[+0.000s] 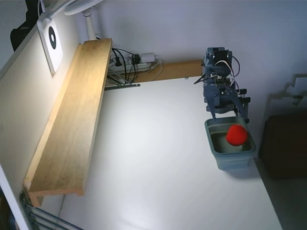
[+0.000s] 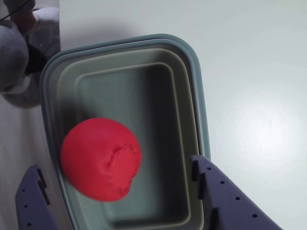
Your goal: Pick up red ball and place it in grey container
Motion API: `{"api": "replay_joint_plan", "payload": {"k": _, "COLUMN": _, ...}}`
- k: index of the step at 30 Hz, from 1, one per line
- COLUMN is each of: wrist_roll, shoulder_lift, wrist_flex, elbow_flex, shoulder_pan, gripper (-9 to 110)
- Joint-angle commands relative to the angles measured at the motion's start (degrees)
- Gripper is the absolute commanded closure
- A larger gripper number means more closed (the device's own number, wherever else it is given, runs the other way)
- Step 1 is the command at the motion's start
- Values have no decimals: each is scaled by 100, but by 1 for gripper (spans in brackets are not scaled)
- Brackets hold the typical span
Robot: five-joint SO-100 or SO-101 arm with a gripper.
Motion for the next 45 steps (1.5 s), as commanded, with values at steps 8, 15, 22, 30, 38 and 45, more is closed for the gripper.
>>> {"api": "replay_joint_plan", "payload": {"k": 8, "wrist_roll": 9, "shoulder_lift": 131, "wrist_flex": 76, "elbow_flex": -256, "shoulder_pan": -3, "gripper": 64}}
{"api": "replay_joint_plan", "payload": {"k": 15, "wrist_roll": 9, "shoulder_lift": 292, "wrist_flex": 81, "elbow_flex": -111, "shoulder_pan": 260, "gripper": 65}}
{"api": "replay_joint_plan", "payload": {"k": 22, "wrist_roll": 9, "shoulder_lift": 610, "wrist_flex": 91, "elbow_flex": 176, "shoulder_pan": 782, "gripper": 67}}
{"api": "replay_joint_plan", "payload": {"k": 30, "wrist_roll": 9, "shoulder_lift": 1104, "wrist_flex": 106, "elbow_flex": 623, "shoulder_pan": 1592, "gripper": 71}}
{"api": "replay_joint_plan", "payload": {"k": 38, "wrist_roll": 9, "shoulder_lift": 1735, "wrist_flex": 125, "elbow_flex": 1193, "shoulder_pan": 2625, "gripper": 76}}
{"api": "replay_joint_plan", "payload": {"k": 45, "wrist_roll": 9, "shoulder_lift": 2315, "wrist_flex": 142, "elbow_flex": 1717, "shoulder_pan": 3576, "gripper": 81}}
